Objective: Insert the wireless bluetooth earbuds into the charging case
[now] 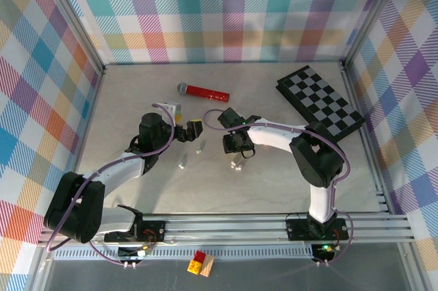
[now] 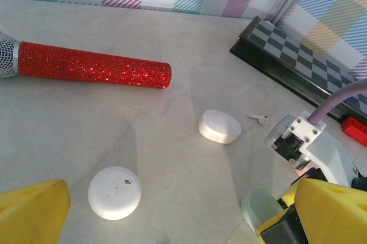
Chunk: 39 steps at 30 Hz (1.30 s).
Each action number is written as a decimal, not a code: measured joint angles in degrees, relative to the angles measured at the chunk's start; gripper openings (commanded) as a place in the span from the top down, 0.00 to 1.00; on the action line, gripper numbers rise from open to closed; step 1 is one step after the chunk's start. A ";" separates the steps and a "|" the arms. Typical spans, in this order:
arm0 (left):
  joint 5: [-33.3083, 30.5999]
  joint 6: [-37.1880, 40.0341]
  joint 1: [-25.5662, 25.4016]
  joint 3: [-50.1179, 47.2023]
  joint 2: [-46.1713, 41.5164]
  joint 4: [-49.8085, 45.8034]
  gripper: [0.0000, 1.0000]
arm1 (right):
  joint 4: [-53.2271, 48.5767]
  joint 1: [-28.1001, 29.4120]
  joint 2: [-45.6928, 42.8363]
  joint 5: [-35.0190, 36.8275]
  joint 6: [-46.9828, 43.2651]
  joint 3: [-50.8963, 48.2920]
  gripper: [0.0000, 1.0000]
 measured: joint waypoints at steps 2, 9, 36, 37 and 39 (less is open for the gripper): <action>0.00 0.00 0.00 0.00 0.00 0.00 0.00 | -0.22 0.00 0.02 0.09 -0.02 0.04 0.52; 0.02 0.00 0.02 0.00 0.17 0.00 0.00 | -0.87 0.00 0.09 0.11 -0.26 0.33 0.59; 23.39 15.63 -6.93 6.91 0.90 -2.62 0.05 | -2.84 -8.70 -33.24 -19.45 -38.88 -9.64 0.70; 24.63 17.03 -8.02 7.61 0.90 -3.91 0.05 | -4.22 -8.85 -34.73 -20.81 -40.06 -9.53 0.70; 26.60 19.43 -9.88 8.94 0.90 -6.97 0.06 | -6.78 -8.98 -36.98 -23.39 -42.23 -9.20 0.70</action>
